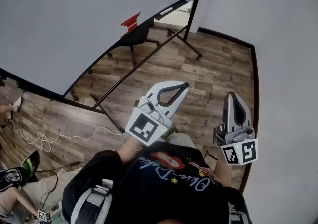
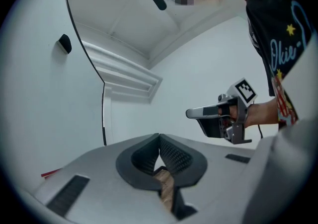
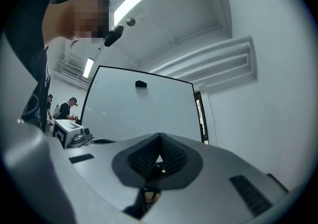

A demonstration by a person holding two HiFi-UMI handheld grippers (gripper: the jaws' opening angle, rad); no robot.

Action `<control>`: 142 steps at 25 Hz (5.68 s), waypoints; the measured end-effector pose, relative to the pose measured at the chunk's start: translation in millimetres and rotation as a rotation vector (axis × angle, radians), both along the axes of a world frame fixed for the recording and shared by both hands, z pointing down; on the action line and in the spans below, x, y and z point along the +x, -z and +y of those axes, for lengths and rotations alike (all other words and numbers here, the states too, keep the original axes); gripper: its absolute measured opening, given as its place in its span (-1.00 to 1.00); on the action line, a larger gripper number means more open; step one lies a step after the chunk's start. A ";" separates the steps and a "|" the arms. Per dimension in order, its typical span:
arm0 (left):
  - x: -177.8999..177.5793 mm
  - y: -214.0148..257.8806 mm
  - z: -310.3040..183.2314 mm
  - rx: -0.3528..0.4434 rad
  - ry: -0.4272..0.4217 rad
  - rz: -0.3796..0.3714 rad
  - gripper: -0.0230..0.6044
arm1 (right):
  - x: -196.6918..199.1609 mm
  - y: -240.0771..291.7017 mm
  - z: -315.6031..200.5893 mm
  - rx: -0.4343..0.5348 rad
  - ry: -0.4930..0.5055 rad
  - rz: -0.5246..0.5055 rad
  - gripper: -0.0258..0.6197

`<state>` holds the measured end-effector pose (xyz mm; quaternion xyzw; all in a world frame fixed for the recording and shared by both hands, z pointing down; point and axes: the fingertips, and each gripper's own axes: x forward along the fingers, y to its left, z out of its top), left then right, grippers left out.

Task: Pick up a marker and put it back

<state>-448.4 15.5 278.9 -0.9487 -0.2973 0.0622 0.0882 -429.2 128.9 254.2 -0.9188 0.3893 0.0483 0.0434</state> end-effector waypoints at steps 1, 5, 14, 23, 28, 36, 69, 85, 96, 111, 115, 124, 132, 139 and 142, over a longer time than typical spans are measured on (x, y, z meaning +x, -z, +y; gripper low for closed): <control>-0.1 -1.2 -0.5 0.004 0.002 -0.002 -0.92 | -0.1 0.7 -1.8 -0.002 0.010 -0.004 -0.92; 6.8 3.3 -9.7 -0.013 0.026 0.025 -0.91 | 12.9 2.5 -11.2 -0.011 0.037 -0.003 -0.92; 28.5 -1.6 -40.8 0.027 0.166 0.007 -0.91 | 68.9 0.1 -33.1 0.045 0.136 0.004 -0.92; 93.2 -1.2 -23.6 0.078 0.301 0.015 -0.91 | 149.6 -17.2 -16.0 0.035 0.247 -0.013 -0.92; 126.6 -8.7 -3.4 0.111 0.344 0.009 -0.91 | 190.4 -33.2 4.4 0.035 0.289 -0.029 -0.92; 200.8 -1.8 34.7 0.137 0.418 -0.015 -0.91 | 262.2 -40.1 40.2 0.055 0.364 -0.050 -0.92; 350.6 -5.0 126.3 0.141 0.485 0.010 -0.91 | 387.0 -42.8 126.9 0.061 0.448 -0.018 -0.92; 457.2 -22.6 70.6 0.093 0.495 0.012 -0.92 | 491.8 -52.6 69.4 0.016 0.458 -0.034 -0.92; 519.0 -28.4 28.0 0.093 0.503 0.016 -0.92 | 559.7 -54.2 22.5 -0.008 0.464 -0.025 -0.92; 581.8 -31.5 -51.3 0.059 0.554 0.018 -0.92 | 642.0 -41.4 -64.5 0.035 0.489 -0.003 -0.92; 591.3 -33.2 -69.8 0.043 0.570 0.021 -0.91 | 652.9 -40.8 -90.0 0.031 0.519 0.017 -0.92; 605.1 -36.0 -94.7 0.058 0.641 0.009 -0.92 | 677.1 -43.1 -131.9 0.013 0.602 0.019 -0.92; 618.9 -40.0 -114.3 0.036 0.811 -0.023 -0.91 | 704.4 -53.9 -172.2 -0.021 0.768 0.011 -0.91; 625.8 -42.3 -124.8 0.003 0.920 -0.043 -0.92 | 711.4 -84.2 -198.6 -0.115 0.884 0.010 -0.77; 625.0 -44.4 -128.0 0.012 0.962 -0.057 -0.92 | 712.0 -101.0 -208.8 -0.152 0.926 -0.005 -0.70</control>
